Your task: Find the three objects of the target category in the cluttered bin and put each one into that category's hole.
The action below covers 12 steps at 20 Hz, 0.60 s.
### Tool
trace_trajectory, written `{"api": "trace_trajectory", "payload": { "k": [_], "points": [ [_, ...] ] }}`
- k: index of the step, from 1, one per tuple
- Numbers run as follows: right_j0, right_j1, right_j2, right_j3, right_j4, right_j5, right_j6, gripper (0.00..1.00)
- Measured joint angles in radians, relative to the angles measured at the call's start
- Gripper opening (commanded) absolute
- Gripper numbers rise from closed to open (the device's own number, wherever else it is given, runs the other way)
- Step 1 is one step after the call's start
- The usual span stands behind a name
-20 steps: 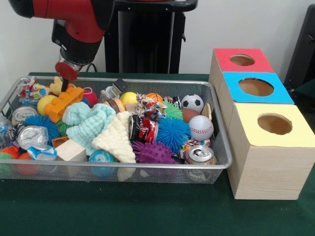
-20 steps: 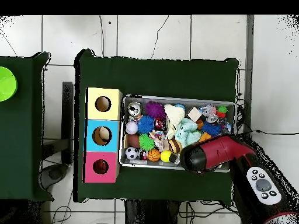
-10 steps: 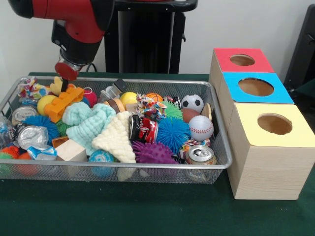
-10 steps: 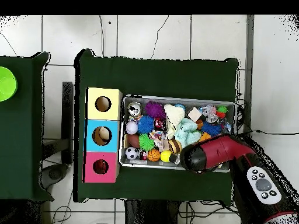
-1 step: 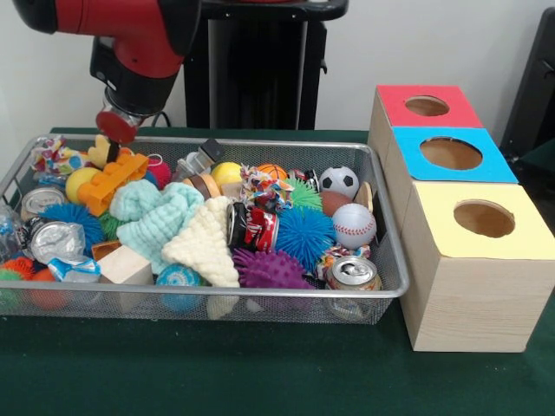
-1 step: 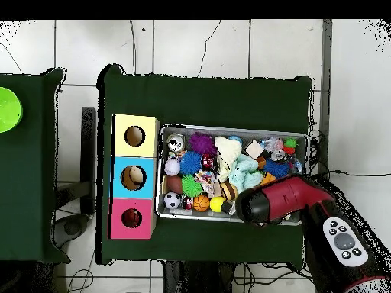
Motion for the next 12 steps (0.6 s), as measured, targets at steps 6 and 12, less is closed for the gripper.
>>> {"api": "trace_trajectory", "payload": {
  "k": [6,12],
  "points": [
    [0.003,0.021,-0.008,-0.033,-0.002,-0.012,0.000,1.00],
    [0.003,0.085,-0.018,-0.075,-0.003,-0.023,0.000,1.00]
  ]
}}
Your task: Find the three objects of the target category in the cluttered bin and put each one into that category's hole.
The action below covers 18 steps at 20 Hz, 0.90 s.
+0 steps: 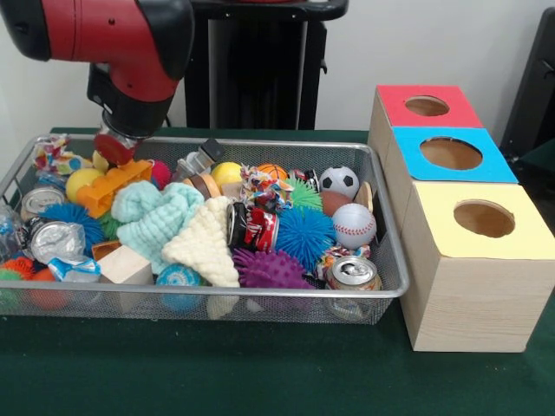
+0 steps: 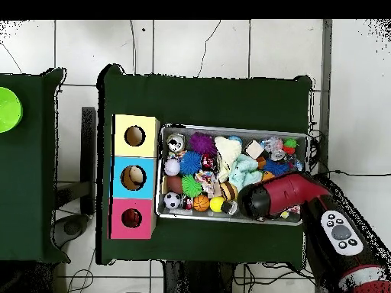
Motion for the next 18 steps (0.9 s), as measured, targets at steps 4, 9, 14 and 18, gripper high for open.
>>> {"api": "trace_trajectory", "payload": {
  "k": [4,9,14,18],
  "points": [
    [0.000,0.022,-0.004,-0.021,0.000,0.000,0.000,1.00],
    [0.000,0.030,-0.010,-0.033,0.003,0.001,0.000,1.00],
    [0.007,0.035,-0.023,-0.043,0.018,0.001,0.000,1.00],
    [0.018,0.037,-0.036,-0.049,0.030,0.001,0.000,1.00]
  ]
}}
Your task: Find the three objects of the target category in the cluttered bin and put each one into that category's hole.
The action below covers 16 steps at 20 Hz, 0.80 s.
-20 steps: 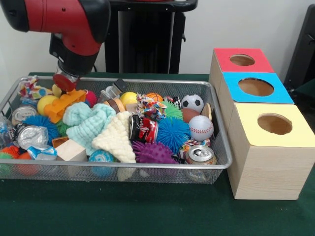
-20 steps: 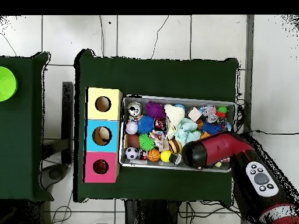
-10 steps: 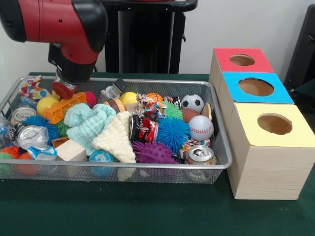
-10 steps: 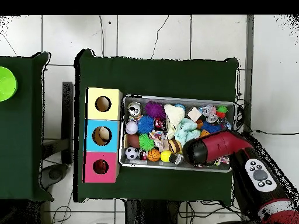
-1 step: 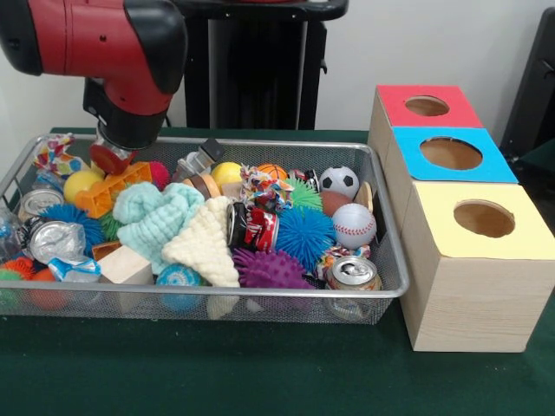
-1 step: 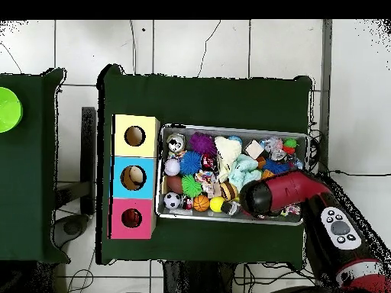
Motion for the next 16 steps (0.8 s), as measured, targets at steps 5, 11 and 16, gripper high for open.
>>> {"api": "trace_trajectory", "payload": {
  "k": [5,11,16],
  "points": [
    [-0.007,-0.001,-0.002,-0.001,0.032,0.000,0.000,1.00],
    [-0.021,-0.010,-0.003,0.004,0.085,0.009,0.000,1.00],
    [-0.031,-0.049,-0.002,0.038,0.131,0.012,0.000,1.00]
  ]
}}
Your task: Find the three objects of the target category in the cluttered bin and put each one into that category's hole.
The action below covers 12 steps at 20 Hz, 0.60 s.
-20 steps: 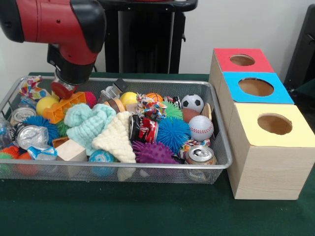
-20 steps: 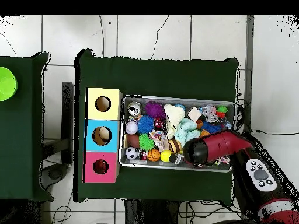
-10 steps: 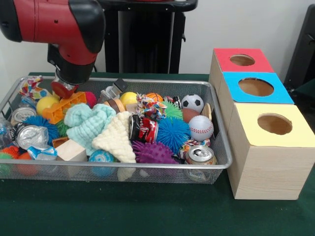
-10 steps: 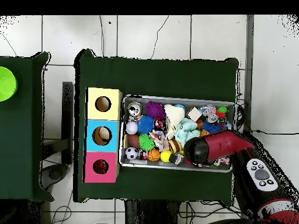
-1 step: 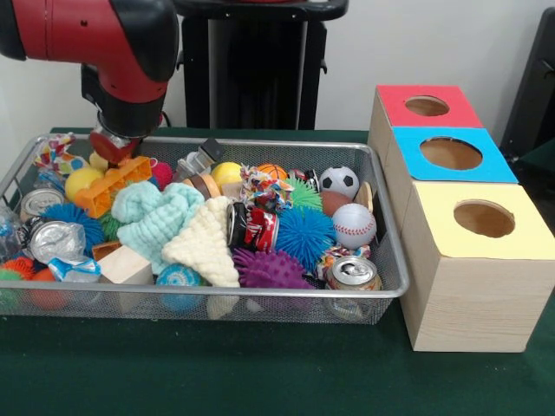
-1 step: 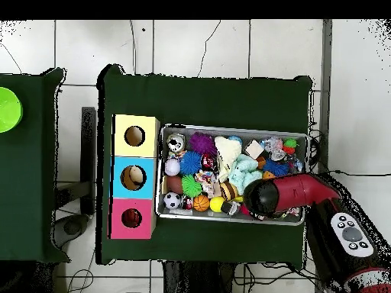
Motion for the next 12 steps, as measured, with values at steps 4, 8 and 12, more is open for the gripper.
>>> {"api": "trace_trajectory", "payload": {
  "k": [4,8,12],
  "points": [
    [-0.005,-0.040,0.000,0.026,0.034,0.003,0.000,1.00],
    [-0.005,-0.076,0.000,0.047,0.059,0.022,0.000,1.00],
    [-0.005,-0.110,0.000,0.071,0.077,0.050,0.000,1.00]
  ]
}}
